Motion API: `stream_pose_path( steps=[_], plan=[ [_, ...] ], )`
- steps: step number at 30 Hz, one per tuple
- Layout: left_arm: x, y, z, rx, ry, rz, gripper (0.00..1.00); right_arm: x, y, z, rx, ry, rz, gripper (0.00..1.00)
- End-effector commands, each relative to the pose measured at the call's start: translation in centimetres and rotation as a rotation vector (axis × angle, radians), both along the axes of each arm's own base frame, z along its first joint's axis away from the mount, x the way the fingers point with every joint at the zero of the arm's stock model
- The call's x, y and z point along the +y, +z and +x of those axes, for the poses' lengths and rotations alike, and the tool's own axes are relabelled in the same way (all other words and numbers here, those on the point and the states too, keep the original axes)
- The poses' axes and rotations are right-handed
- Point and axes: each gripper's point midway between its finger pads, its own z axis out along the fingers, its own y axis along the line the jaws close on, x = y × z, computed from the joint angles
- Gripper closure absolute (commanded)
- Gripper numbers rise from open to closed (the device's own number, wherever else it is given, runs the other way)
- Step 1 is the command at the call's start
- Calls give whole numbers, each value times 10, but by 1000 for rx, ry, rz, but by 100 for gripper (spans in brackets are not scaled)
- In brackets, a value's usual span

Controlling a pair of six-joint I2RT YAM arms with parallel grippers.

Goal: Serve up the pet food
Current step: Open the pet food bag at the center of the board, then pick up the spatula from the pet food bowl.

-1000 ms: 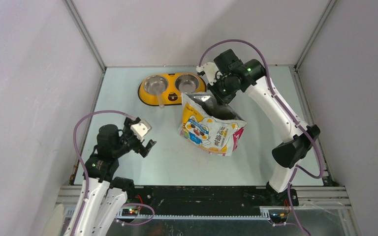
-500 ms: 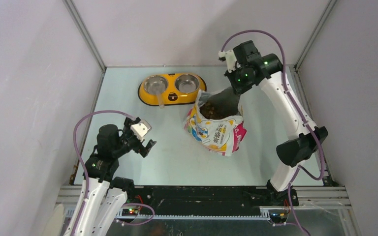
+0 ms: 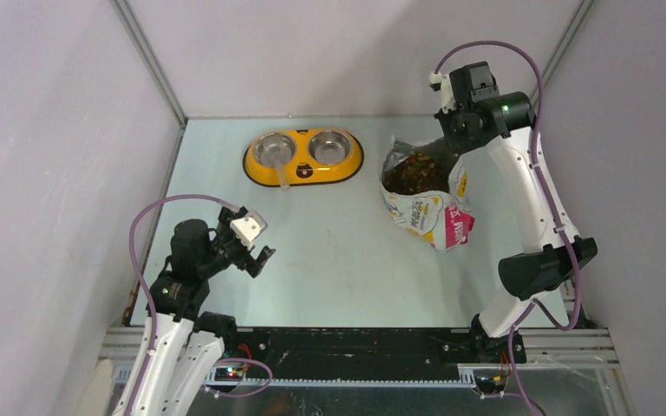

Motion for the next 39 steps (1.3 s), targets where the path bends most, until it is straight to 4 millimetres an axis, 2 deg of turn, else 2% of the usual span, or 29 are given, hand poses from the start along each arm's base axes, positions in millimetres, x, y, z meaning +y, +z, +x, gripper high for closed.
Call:
stream_pose_path(
  steps=[1,5,8,11,16,23,27,30,32,33,34,35,36,37,38,39],
  plan=[
    [0,14,3,-47,-4,-10,0,-1,93,23,-372,-20,64,100],
    [-1,14,3,-47,-6,-11,0,9,64,29,-292,27,40,100],
    [-1,14,2,-48,-9,-13,0,11,50,32,-253,40,19,98],
    [-1,14,2,-47,-9,-13,0,10,39,35,-222,40,-11,91],
    [-1,14,2,-49,-10,-13,0,5,18,43,-172,26,-63,70],
    [-2,14,2,-50,-13,-12,0,6,8,44,-145,30,-74,62],
    [-1,14,2,-50,-10,-11,0,-3,16,46,-180,-5,-99,54],
    [0,15,5,-55,2,-13,0,-6,34,44,-239,-24,-88,46],
    [2,20,9,-67,23,-21,0,-2,48,38,-277,-1,-47,36],
    [3,21,11,-63,39,-26,0,4,60,30,-304,40,2,28],
    [3,27,14,-79,47,-31,0,8,64,24,-309,67,32,25],
    [5,27,17,-72,62,-29,0,16,79,13,-347,122,107,17],
    [6,34,21,-84,73,-35,0,18,79,7,-349,141,134,13],
    [8,33,27,-70,96,-26,0,23,98,-6,-404,187,202,3],
    [10,41,32,-84,109,-29,0,23,92,-12,-399,198,219,2],
    [12,37,39,-59,130,-14,0,27,111,-26,-467,236,261,1]
  ],
)
